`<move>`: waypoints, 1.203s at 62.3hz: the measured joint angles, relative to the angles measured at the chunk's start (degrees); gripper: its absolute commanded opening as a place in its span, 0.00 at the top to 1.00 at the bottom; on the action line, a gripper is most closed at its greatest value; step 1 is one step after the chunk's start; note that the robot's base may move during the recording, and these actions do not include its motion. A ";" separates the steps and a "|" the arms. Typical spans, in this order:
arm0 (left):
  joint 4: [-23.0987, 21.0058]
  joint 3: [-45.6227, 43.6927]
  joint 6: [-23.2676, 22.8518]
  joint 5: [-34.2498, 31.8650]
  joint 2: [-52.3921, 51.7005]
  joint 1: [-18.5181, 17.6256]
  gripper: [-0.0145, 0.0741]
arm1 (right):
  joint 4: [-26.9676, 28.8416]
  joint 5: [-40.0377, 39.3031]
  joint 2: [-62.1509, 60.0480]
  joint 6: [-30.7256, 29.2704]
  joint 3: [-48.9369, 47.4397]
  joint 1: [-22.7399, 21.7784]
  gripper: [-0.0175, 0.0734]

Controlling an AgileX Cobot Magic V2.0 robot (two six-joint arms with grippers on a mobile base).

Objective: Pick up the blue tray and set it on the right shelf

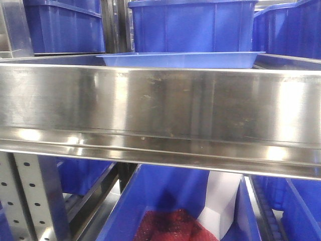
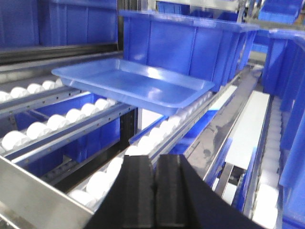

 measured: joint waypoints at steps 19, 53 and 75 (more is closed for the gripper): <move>0.00 0.11 0.00 0.00 -0.02 0.00 0.89 | -0.03 -0.37 0.00 -0.12 0.00 0.00 0.74; 0.24 18.59 1.10 -17.71 -0.34 21.37 0.89 | -0.12 -0.37 0.00 -0.38 0.00 0.00 0.74; 0.02 26.97 1.10 -30.48 -5.28 25.99 0.89 | -0.12 -0.60 0.00 -0.38 0.00 0.00 0.74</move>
